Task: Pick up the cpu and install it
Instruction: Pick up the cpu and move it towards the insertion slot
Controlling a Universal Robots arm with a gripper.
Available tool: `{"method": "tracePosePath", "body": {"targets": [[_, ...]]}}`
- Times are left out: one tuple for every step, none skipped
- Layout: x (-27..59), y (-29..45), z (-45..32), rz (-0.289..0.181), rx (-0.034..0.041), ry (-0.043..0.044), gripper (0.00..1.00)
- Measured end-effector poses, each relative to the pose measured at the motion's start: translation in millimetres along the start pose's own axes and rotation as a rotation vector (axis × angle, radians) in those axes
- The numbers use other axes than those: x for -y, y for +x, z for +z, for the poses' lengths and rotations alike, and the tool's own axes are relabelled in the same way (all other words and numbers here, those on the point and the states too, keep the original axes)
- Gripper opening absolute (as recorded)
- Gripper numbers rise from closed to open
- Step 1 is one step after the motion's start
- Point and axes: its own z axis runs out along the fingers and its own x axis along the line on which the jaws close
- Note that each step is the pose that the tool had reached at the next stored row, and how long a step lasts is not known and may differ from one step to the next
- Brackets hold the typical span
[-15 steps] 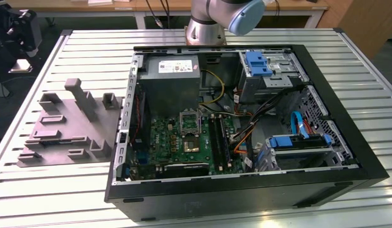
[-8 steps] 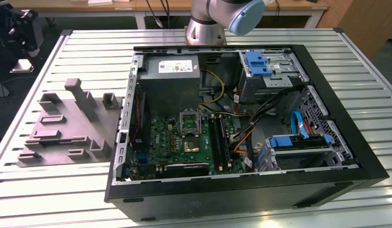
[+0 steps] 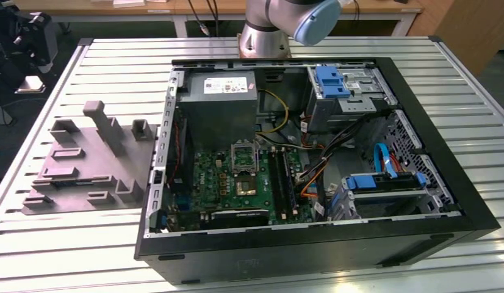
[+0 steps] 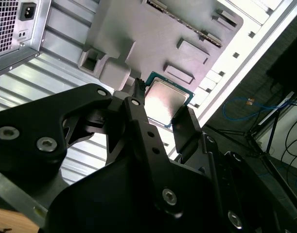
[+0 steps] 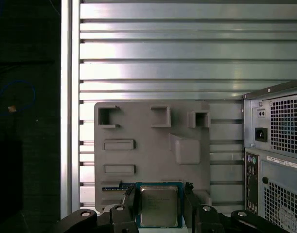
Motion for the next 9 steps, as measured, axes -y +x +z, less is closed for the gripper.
{"method": "tracePosePath", "body": {"targets": [[0.0,-0.4,0.0,0.0,0.0,0.0,0.47],[0.0,-0.8,0.0,0.0,0.0,0.0,0.47],[0.0,-1.1,0.0,0.0,0.0,0.0,0.47],[0.0,-1.5,0.0,0.0,0.0,0.0,0.47],[0.0,-1.8,0.0,0.0,0.0,0.0,0.47],[0.0,-2.1,0.0,0.0,0.0,0.0,0.47],[0.0,-2.4,0.0,0.0,0.0,0.0001,0.47],[0.0,-2.6,0.0,0.0,0.0,0.0,0.47],[-0.1,-2.9,0.0,0.0,0.0,0.0,0.47]]}}
